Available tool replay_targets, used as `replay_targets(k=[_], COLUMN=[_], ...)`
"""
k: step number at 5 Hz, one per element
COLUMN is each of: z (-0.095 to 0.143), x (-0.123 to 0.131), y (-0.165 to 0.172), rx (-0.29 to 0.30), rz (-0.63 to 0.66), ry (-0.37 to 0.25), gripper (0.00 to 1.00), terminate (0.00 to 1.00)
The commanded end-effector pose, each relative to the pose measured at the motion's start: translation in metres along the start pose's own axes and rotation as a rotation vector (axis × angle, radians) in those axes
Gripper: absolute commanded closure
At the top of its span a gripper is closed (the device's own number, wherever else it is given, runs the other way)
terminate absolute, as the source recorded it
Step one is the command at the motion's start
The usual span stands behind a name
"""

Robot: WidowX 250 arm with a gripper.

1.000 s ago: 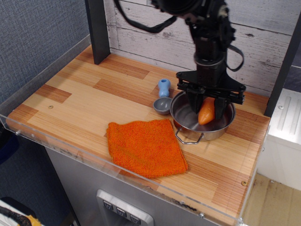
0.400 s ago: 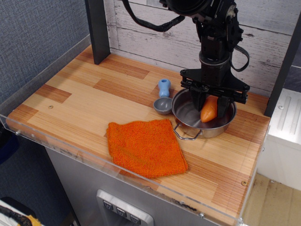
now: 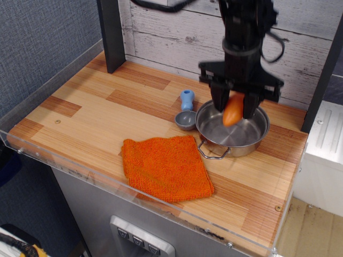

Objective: Pick up the carrot and place it on the orange cloth

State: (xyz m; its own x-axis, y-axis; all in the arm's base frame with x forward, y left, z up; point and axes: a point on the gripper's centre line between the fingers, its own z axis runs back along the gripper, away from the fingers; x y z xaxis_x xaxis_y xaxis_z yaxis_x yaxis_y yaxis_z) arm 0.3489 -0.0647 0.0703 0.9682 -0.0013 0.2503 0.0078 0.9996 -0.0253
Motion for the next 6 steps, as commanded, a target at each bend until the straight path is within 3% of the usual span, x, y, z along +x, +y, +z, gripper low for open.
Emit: replay_targets(k=[1,3,6], z=[0.056,0.074,0.077], x=[0.002,-0.005,-0.075], y=[0.011,0.041,0.052], rx=[-0.036,-0.035,-0.041], rz=[0.037,0.089,0.124], ry=[-0.108,-0.127,-0.055], gripper=[1.0,1.0,1.0], terminate=[0.0,0.0,0.0])
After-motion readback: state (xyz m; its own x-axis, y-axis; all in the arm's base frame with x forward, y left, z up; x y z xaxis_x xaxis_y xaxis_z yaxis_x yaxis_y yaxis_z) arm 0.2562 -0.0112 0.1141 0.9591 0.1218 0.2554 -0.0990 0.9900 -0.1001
